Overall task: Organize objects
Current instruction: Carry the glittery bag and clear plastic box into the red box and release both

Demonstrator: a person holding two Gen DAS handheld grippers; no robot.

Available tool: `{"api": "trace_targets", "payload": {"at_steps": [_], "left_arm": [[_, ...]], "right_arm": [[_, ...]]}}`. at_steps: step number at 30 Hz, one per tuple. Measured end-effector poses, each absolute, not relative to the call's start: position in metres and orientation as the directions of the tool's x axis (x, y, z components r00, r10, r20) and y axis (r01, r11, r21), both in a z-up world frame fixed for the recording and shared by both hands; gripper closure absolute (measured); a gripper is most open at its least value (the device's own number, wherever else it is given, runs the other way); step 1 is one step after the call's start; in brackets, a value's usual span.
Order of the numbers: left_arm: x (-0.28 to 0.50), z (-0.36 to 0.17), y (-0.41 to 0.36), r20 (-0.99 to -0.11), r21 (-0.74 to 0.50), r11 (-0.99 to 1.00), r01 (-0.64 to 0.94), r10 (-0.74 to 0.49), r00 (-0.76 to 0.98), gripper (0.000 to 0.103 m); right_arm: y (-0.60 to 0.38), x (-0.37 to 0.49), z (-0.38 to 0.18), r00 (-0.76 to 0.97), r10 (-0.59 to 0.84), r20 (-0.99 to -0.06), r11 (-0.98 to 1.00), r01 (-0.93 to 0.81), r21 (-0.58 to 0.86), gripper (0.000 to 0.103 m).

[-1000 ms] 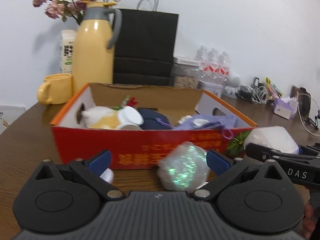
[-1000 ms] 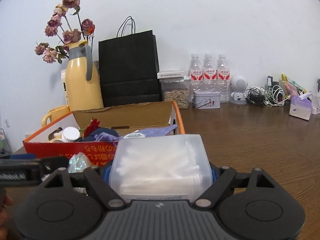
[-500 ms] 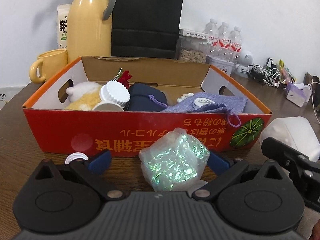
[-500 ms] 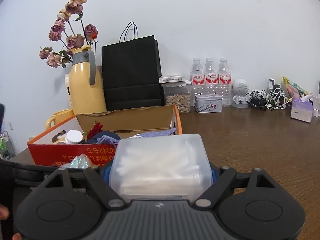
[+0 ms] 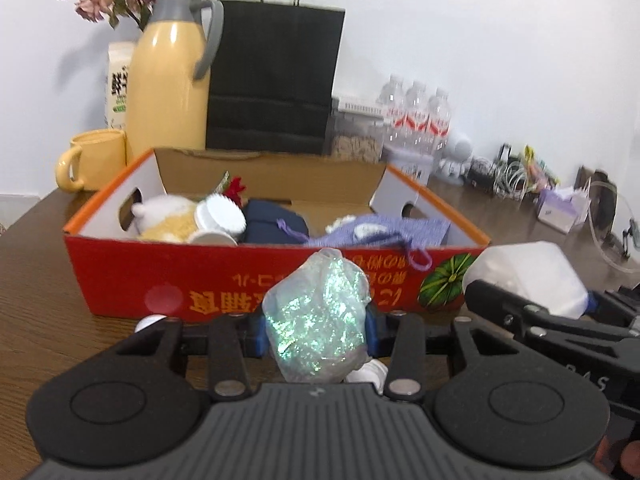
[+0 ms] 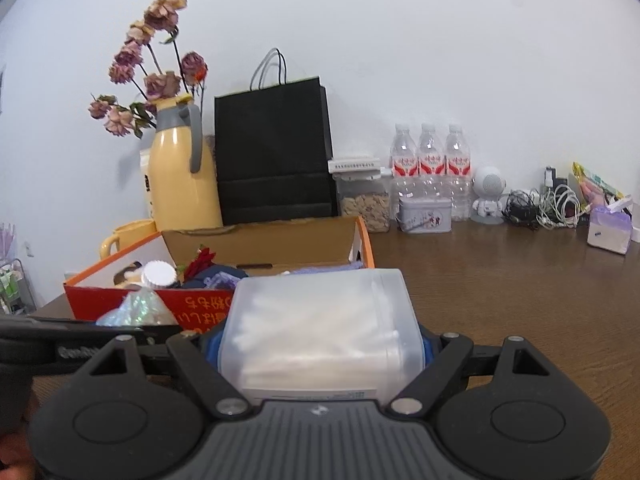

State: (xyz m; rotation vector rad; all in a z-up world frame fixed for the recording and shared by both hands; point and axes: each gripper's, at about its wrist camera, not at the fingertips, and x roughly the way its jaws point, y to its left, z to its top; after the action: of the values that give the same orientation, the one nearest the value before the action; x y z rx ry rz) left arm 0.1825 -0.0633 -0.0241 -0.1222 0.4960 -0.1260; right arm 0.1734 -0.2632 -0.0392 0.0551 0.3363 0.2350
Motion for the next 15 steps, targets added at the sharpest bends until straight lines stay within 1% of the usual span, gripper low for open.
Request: {"api": "trace_targets", "payload": {"at_steps": [8,15], "left_arm": [[0.179,0.013,-0.047,-0.36,-0.133,0.986,0.103,-0.145,0.922,0.06],[0.204,0.04,-0.033,-0.297,-0.12,0.991,0.067,-0.1,0.95,0.06]], "right_arm": [[-0.258,0.17,-0.016,0.927,0.281,-0.25,0.959,-0.265,0.096,0.021],[-0.232,0.202,0.015,0.918,0.332,-0.219,0.943,-0.324,0.07,0.021]]}}
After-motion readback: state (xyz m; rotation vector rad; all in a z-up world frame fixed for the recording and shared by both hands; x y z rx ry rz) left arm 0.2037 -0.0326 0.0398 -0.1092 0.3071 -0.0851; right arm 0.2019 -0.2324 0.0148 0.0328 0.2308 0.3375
